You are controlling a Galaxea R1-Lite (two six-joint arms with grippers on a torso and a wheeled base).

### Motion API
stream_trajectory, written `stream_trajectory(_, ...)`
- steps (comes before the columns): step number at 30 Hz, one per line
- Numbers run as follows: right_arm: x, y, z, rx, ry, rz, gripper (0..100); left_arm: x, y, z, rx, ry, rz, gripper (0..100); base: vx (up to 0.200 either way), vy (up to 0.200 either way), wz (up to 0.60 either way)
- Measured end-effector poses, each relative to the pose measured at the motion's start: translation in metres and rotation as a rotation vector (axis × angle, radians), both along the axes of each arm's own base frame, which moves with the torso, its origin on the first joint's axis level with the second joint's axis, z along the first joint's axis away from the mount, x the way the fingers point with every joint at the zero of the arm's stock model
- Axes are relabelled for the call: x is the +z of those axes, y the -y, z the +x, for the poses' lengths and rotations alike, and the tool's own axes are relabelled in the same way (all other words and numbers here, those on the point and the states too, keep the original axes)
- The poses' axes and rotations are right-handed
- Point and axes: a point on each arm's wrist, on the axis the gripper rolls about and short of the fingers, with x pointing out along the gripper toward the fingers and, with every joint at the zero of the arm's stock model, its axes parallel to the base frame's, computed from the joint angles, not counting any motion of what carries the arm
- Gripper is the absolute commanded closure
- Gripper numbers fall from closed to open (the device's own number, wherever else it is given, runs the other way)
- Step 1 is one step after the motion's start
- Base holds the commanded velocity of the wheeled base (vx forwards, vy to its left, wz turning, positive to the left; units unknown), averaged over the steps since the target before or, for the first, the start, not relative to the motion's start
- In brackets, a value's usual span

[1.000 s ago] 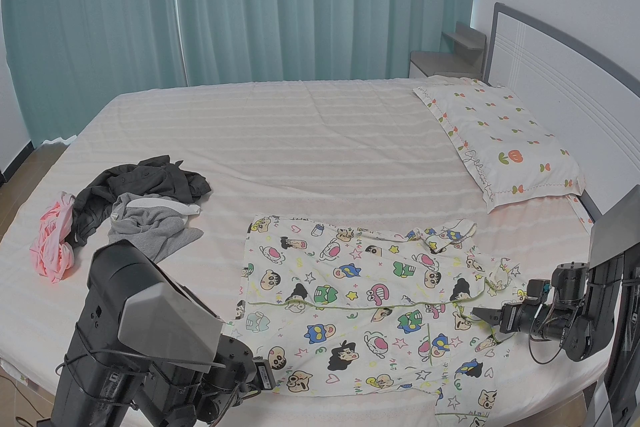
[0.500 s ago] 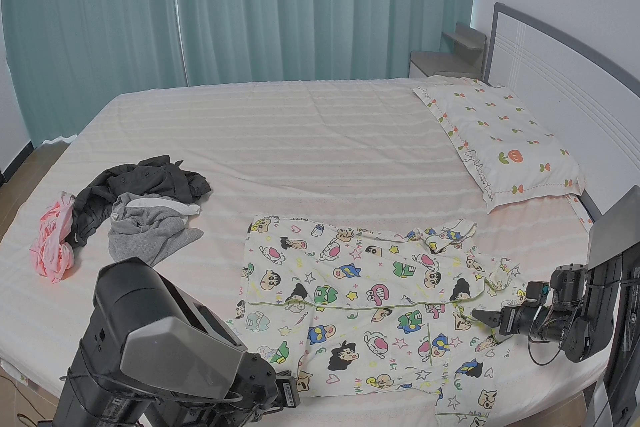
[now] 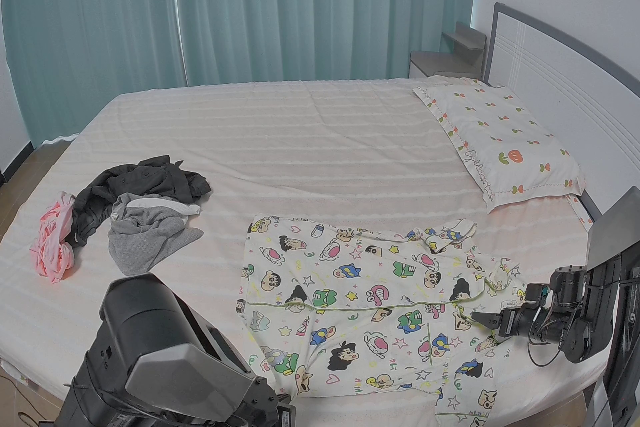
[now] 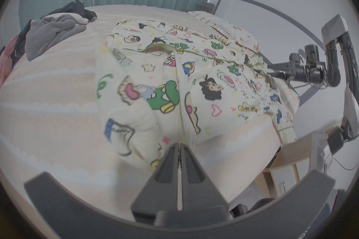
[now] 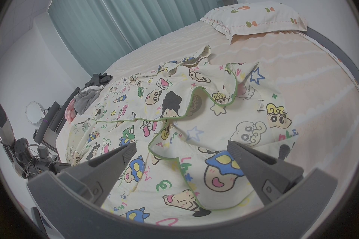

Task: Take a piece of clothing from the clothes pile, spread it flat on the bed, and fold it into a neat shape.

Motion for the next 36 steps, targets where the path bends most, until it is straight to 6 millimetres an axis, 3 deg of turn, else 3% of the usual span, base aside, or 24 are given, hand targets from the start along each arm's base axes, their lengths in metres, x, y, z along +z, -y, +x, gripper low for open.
stream_trajectory(8,-0.001,0.0,-0.001,0.001,-0.007,-0.001,0,0.0,-0.004,-0.005,-0.096,-0.026,0.029,100,0.0,0.0,0.0)
stream_trajectory(16,-0.003,0.0,-0.001,0.0,-0.011,-0.002,0,0.003,-0.008,-0.002,-0.059,-0.012,0.034,100,0.0,0.0,0.0)
stream_trajectory(27,-0.003,0.0,-0.001,0.0,-0.013,-0.003,0,0.031,-0.011,0.018,0.073,0.051,-0.117,100,0.0,0.0,0.0)
stream_trajectory(28,-0.003,0.0,-0.001,0.0,-0.013,-0.003,0,0.035,-0.011,0.019,0.086,0.057,-0.143,0,0.0,0.0,0.0)
stream_trajectory(36,-0.002,-0.001,-0.003,0.003,-0.016,-0.002,0,0.056,-0.024,0.031,0.182,0.1,-0.225,0,0.0,0.0,0.0)
